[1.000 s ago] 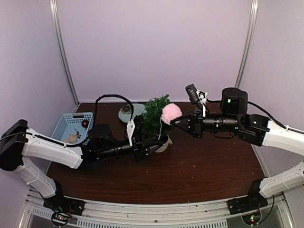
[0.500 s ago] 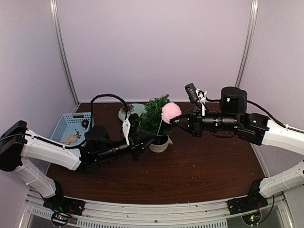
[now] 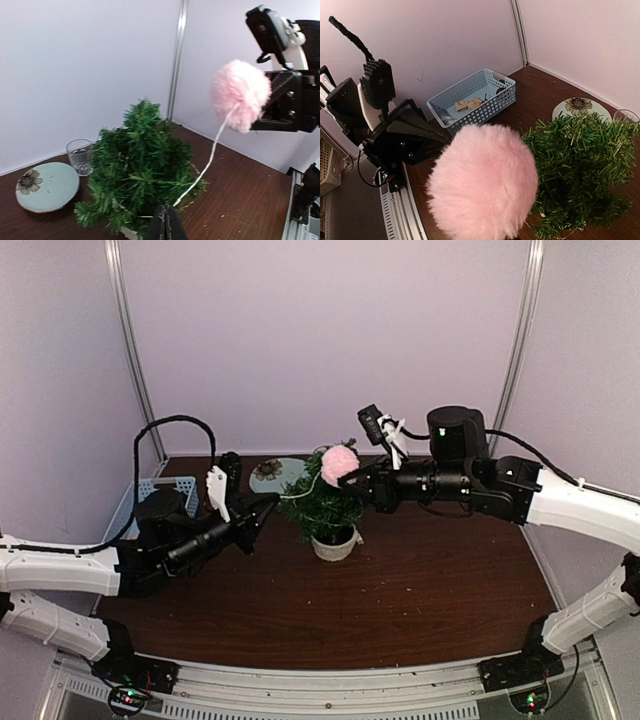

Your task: Decorate the small christmas tree

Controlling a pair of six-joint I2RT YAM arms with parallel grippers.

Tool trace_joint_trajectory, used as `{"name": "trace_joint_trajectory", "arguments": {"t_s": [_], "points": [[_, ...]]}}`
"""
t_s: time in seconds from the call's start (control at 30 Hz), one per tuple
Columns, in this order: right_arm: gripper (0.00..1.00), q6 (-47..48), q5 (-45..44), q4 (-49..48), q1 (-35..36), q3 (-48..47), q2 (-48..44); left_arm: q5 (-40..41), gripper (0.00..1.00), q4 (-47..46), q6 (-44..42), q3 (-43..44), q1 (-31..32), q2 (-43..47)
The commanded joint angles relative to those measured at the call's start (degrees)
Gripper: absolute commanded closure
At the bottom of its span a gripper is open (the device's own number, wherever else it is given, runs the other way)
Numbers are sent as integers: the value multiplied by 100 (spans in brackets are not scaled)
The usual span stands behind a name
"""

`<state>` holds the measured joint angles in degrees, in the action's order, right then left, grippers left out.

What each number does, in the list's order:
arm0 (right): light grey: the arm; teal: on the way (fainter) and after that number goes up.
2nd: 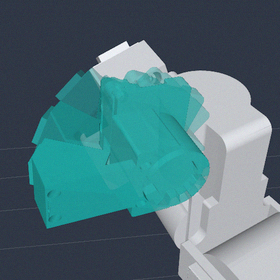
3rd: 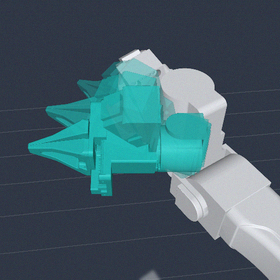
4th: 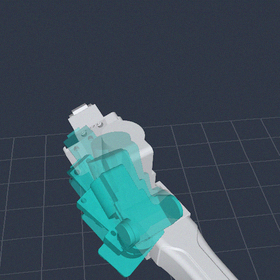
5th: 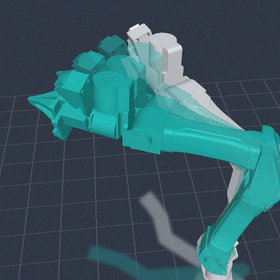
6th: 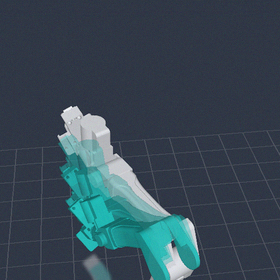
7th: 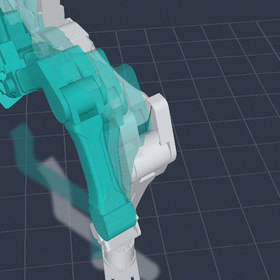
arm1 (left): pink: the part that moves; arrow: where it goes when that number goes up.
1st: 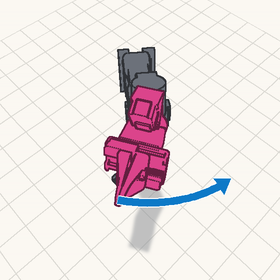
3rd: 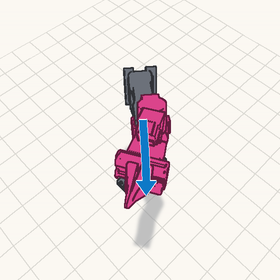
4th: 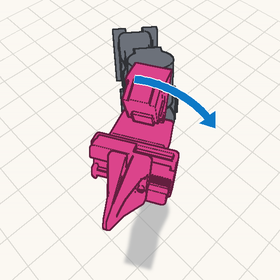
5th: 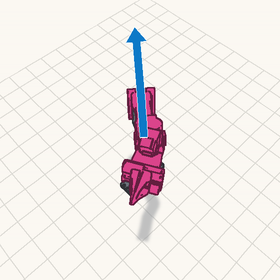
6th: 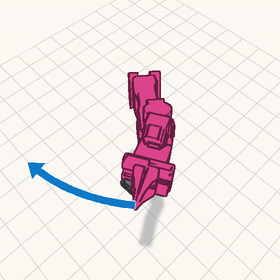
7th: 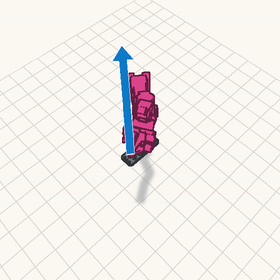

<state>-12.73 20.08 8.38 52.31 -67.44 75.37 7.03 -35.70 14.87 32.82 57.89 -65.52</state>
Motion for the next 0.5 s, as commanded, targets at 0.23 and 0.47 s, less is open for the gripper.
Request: {"name": "trace_joint_trajectory", "arguments": {"t_s": [0.23,0.47], "points": [[100,412,-2136,1050,620,-1067,768,708,100,1377,135,410,-614,137],[100,552,-3218,1403,978,-1642,1267,768,100,1685,334,705,-1050,-152]]}}
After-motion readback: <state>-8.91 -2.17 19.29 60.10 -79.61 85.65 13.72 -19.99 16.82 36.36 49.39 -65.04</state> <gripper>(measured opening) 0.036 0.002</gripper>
